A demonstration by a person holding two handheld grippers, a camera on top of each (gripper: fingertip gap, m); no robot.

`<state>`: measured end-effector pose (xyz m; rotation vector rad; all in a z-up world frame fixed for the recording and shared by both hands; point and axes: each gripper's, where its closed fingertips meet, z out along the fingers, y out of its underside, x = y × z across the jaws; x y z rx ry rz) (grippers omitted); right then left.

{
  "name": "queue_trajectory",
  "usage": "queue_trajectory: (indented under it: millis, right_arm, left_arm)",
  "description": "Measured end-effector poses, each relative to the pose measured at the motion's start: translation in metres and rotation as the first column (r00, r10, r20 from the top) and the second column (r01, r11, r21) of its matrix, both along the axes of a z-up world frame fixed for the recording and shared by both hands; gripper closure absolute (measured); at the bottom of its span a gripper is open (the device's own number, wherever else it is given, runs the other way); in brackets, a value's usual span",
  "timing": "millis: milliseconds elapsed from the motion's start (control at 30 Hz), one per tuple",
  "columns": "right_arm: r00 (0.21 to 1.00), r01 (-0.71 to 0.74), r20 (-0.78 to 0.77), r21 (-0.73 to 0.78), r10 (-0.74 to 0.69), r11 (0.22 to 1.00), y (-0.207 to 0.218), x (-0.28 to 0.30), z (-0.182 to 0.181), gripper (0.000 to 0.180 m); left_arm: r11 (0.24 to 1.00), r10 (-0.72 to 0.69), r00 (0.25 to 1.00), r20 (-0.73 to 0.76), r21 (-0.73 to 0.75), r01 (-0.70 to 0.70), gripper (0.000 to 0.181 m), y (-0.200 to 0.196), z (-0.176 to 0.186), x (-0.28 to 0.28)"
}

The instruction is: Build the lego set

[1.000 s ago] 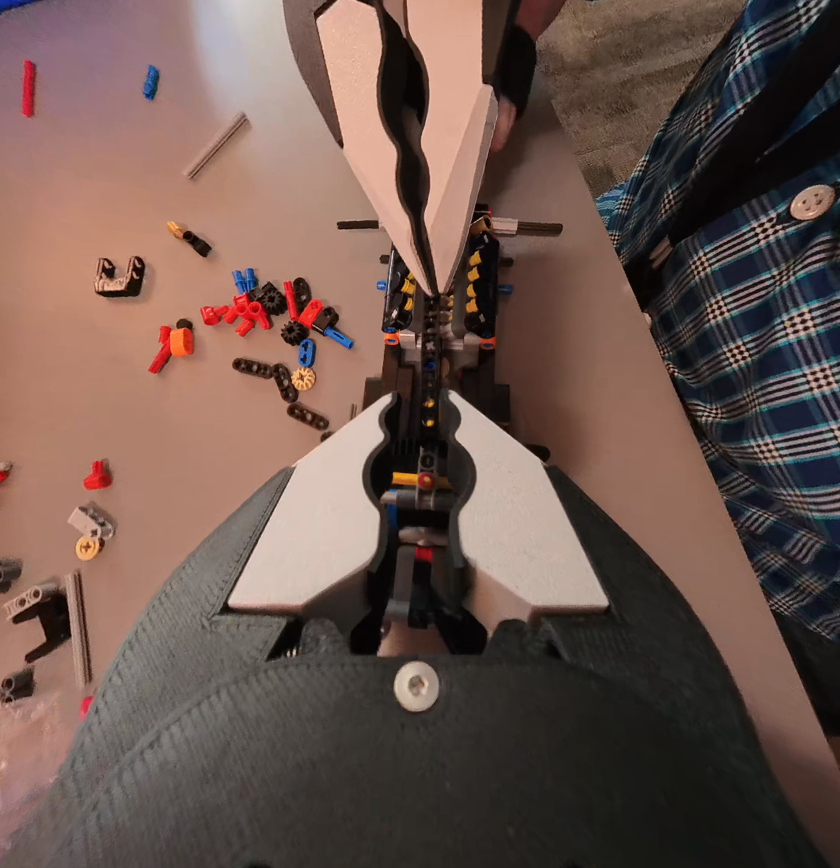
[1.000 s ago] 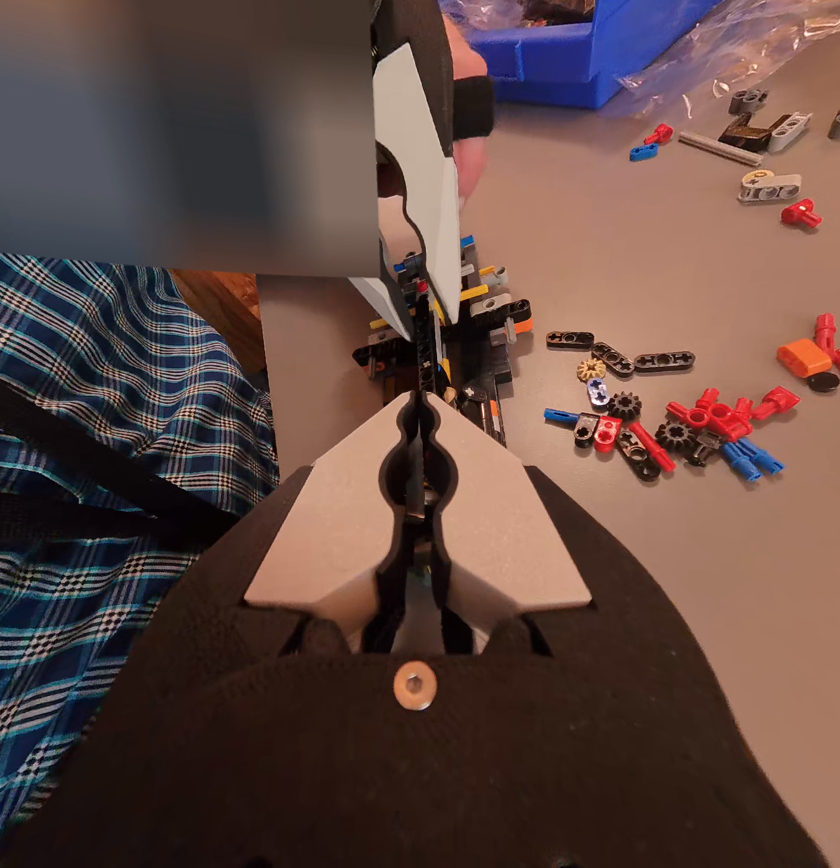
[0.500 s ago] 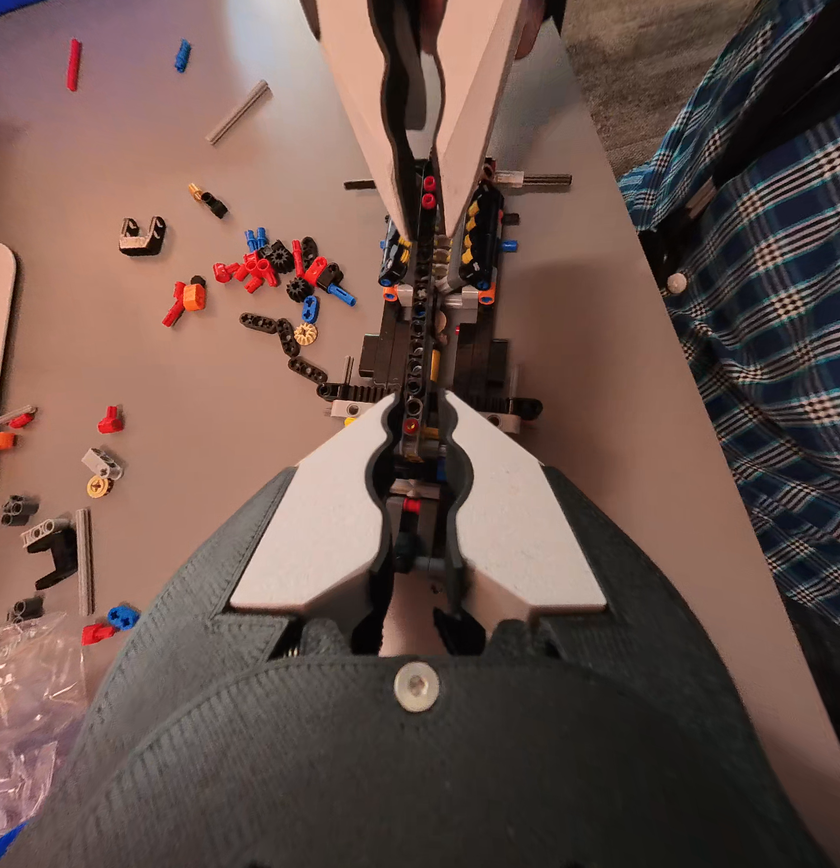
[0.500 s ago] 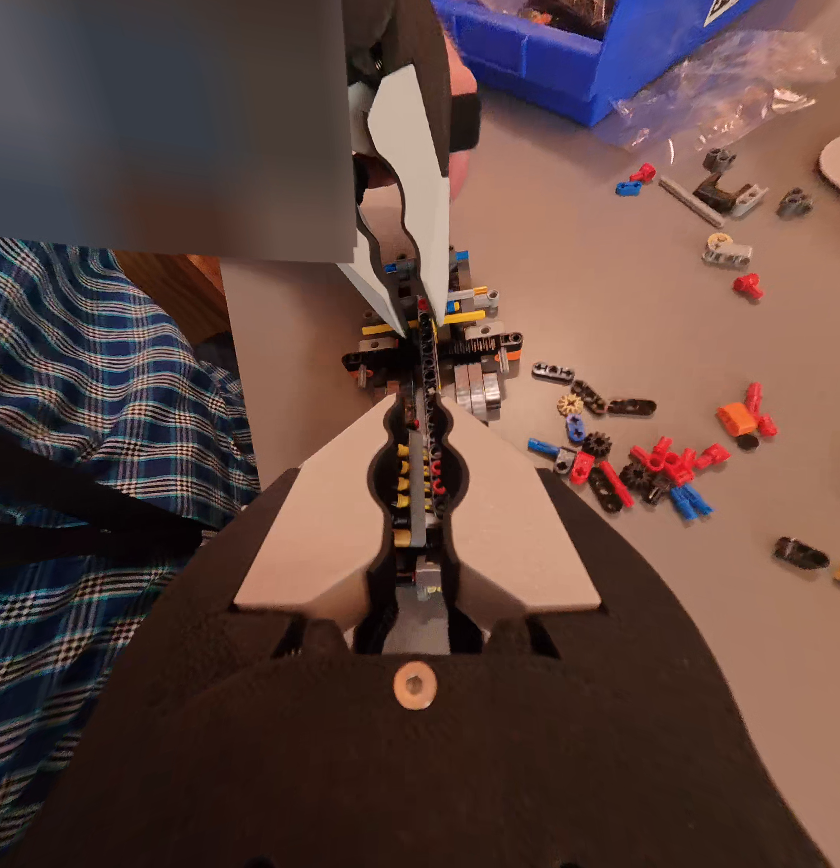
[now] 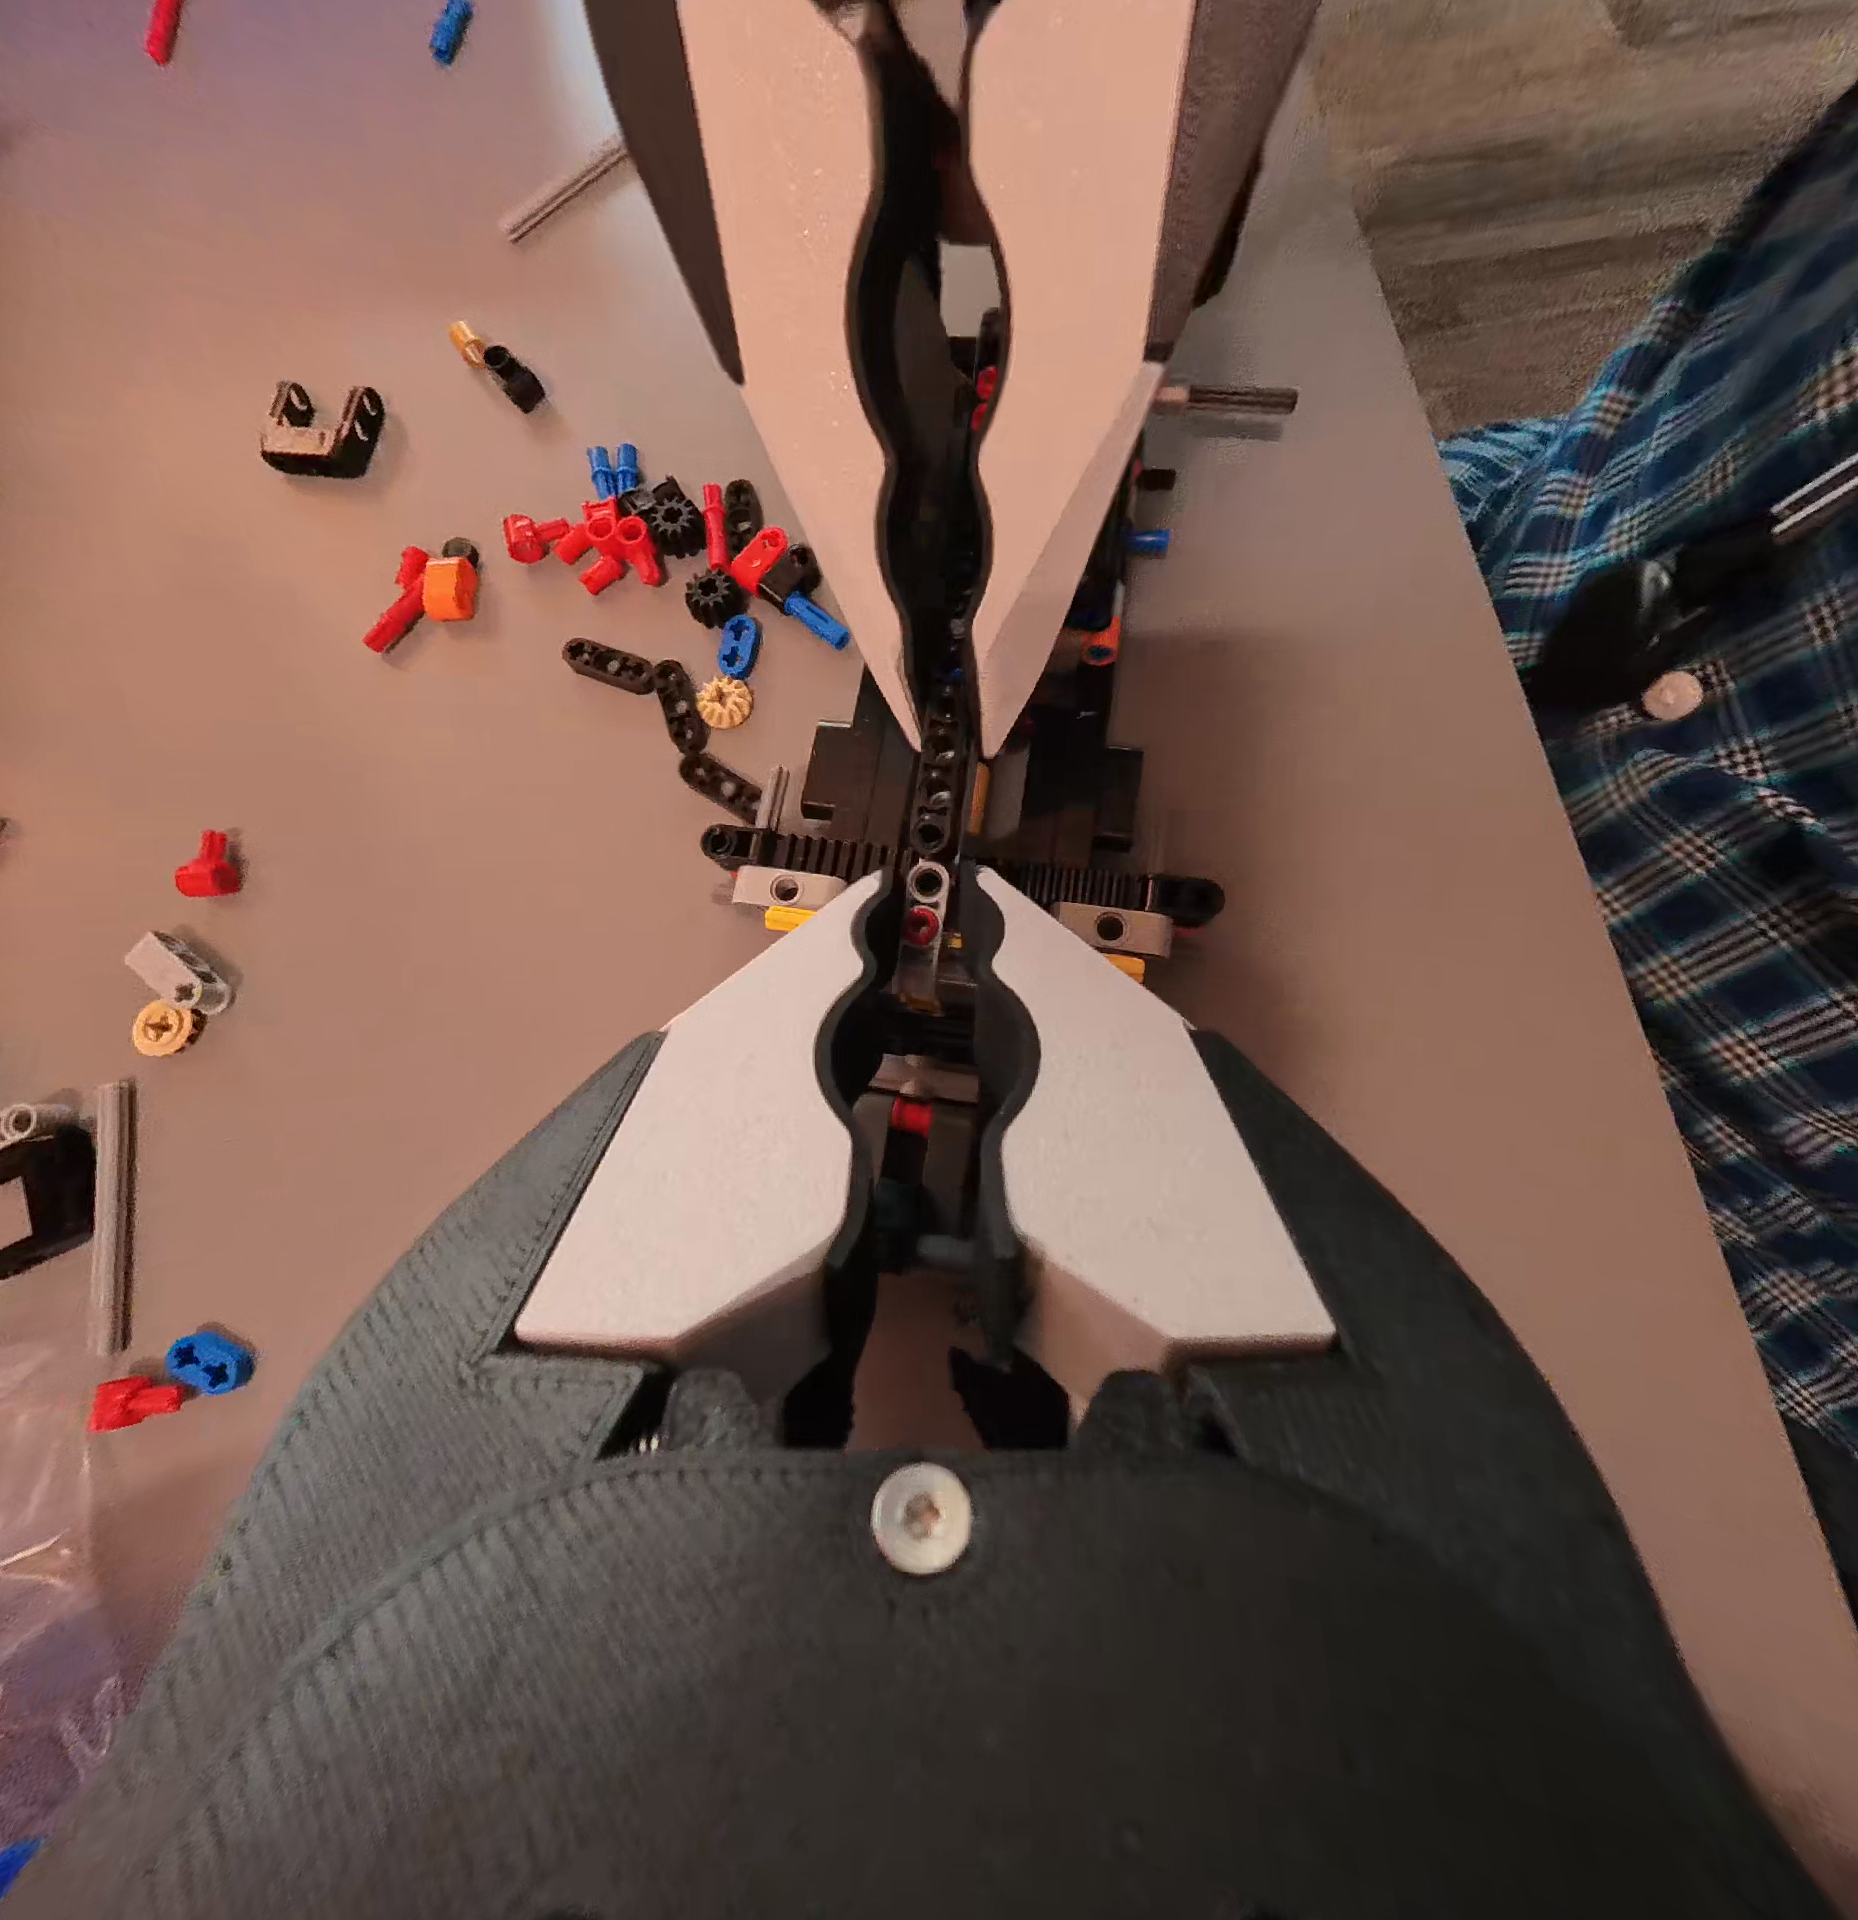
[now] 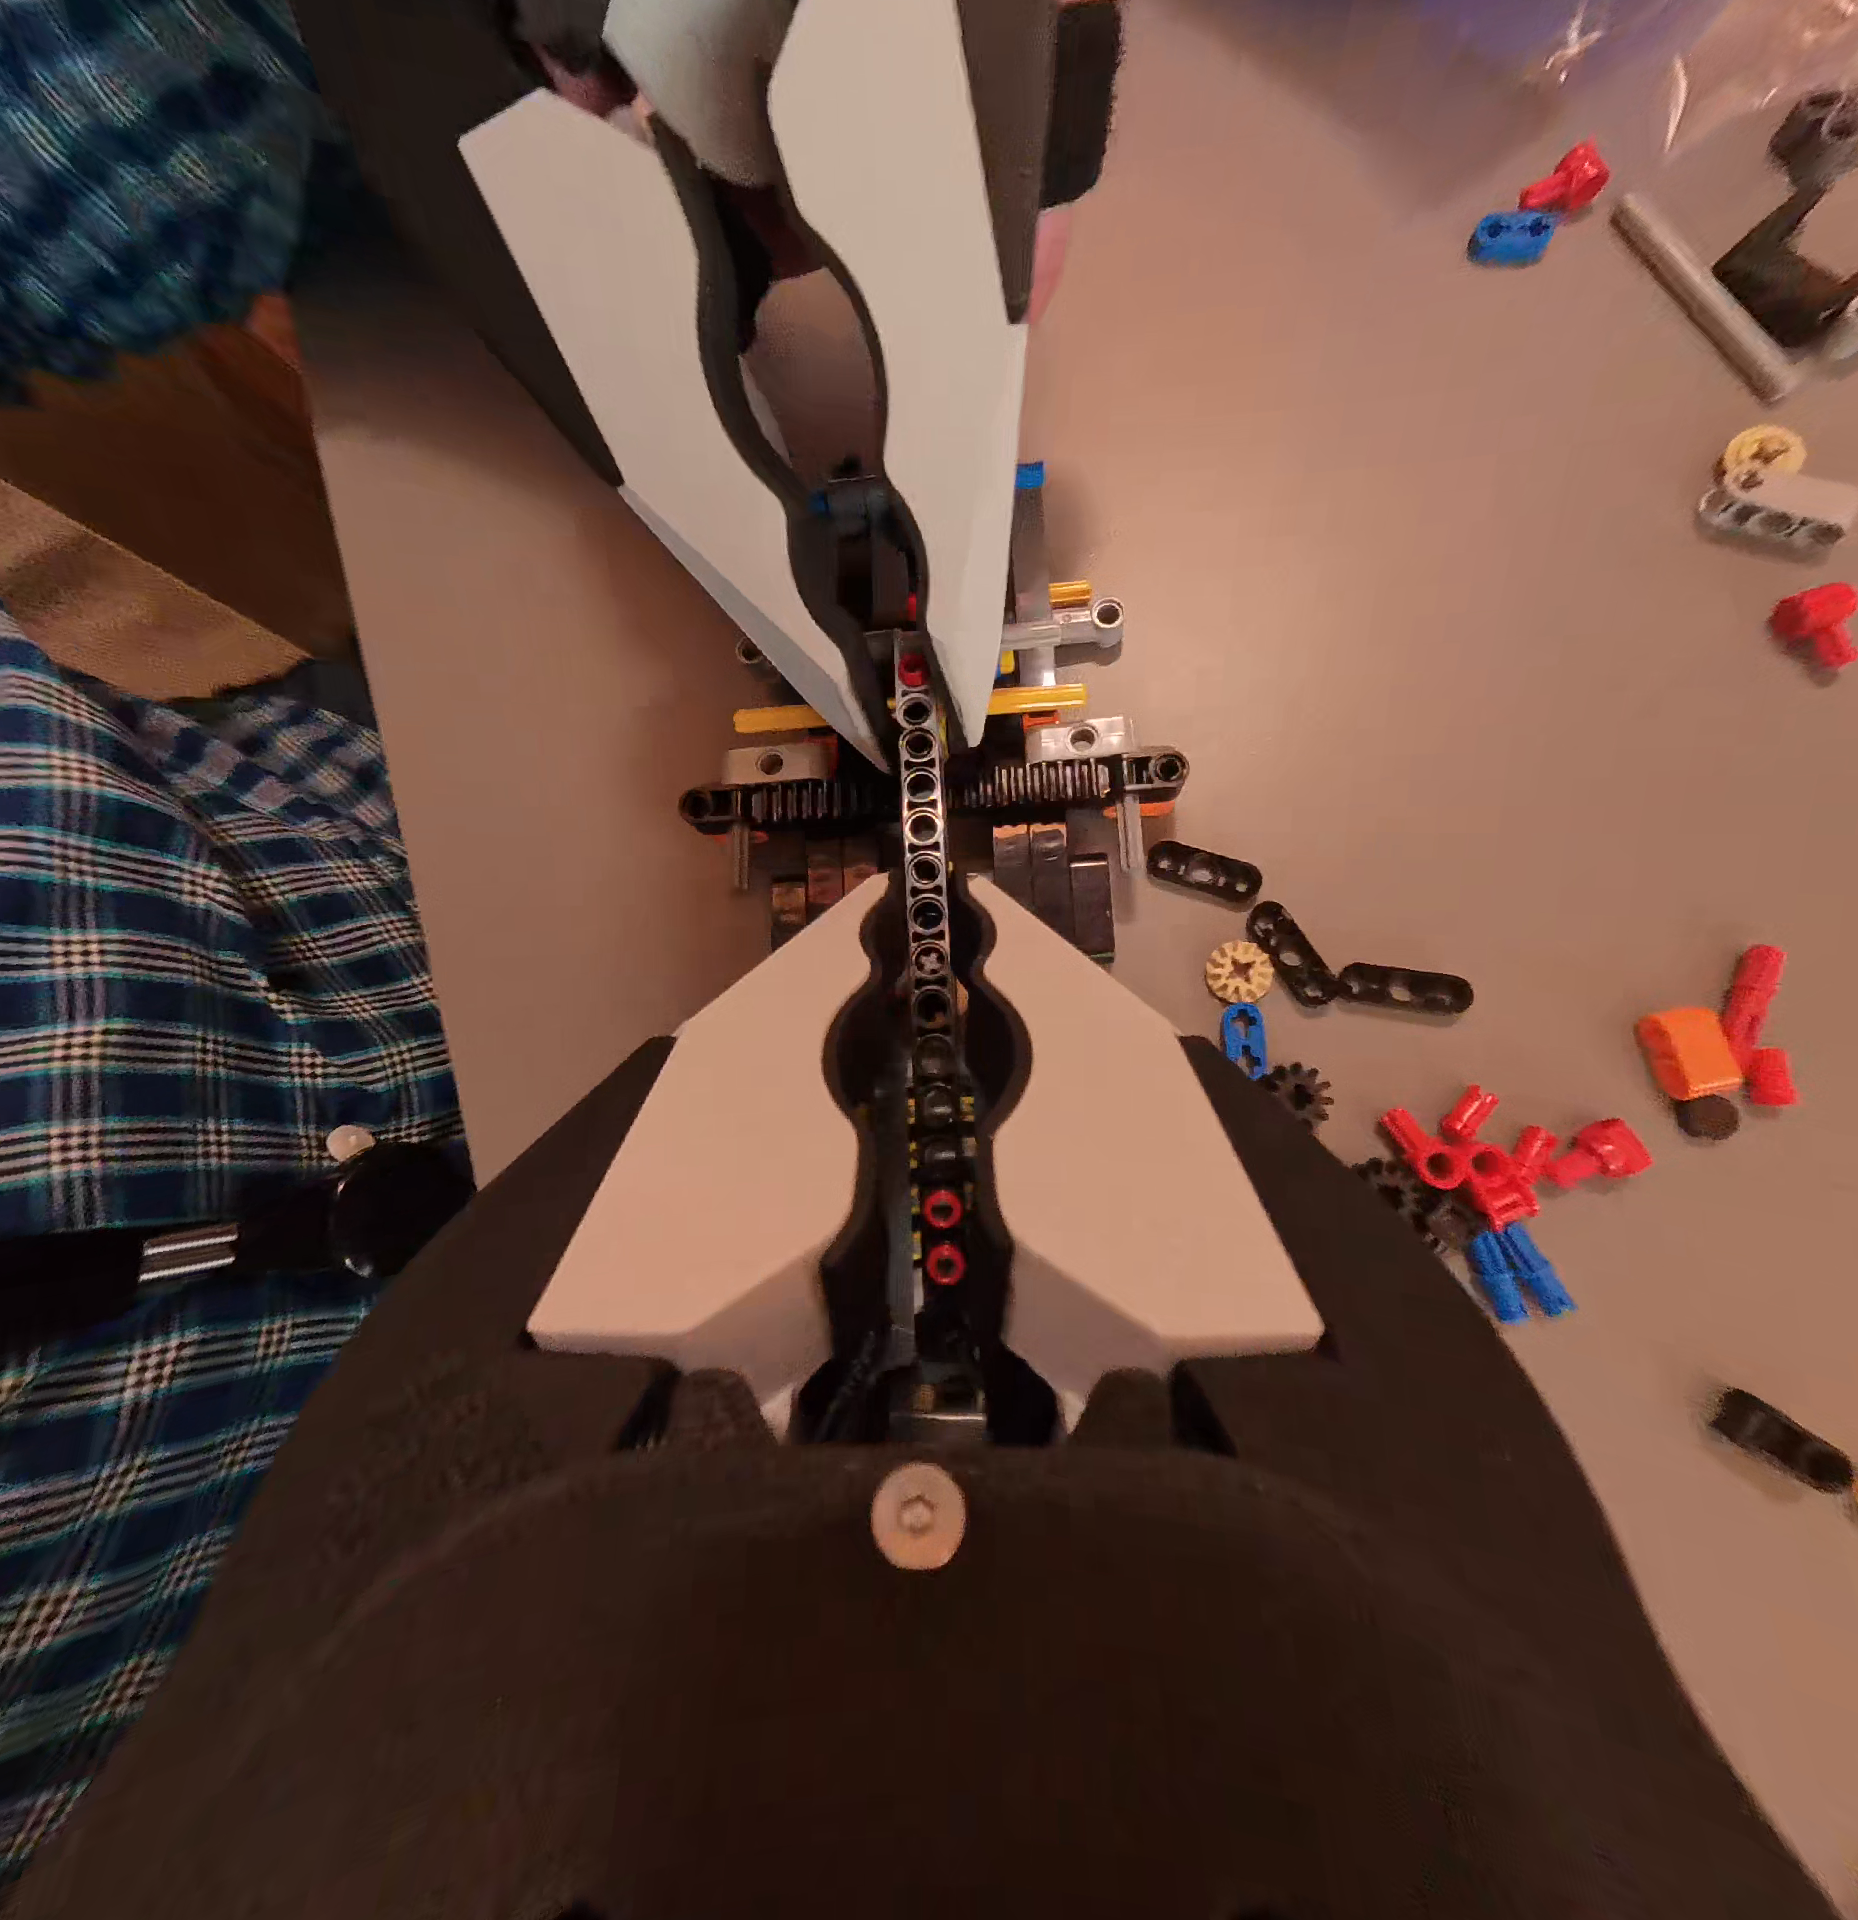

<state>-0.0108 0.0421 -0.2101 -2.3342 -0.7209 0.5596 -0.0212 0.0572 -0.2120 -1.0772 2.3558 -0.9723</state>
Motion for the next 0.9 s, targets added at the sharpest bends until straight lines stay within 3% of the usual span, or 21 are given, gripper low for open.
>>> queue_trajectory:
  millis: [367,733,900]
  right_arm:
    - [0.967,-0.031,-0.253,-0.231,-0.029,0.972,0.010,0.009,0.003,0.170]
    - [0.999,-0.023,-0.051,-0.093,0.018,0.995,-0.006,0.045,0.015,0.170]
    - [0.998,-0.025,-0.051,-0.099,0.020,0.995,-0.008,0.045,0.011,0.174]
  left_arm:
    - [0.998,0.036,0.999,-0.038,-0.041,-0.037,0.175,0.006,0.000,0.008]
    - [0.996,0.058,0.997,-0.052,-0.063,-0.061,0.176,0.010,-0.001,0.014]
    - [0.996,0.059,0.997,-0.054,-0.069,-0.062,0.175,0.010,-0.001,0.015]
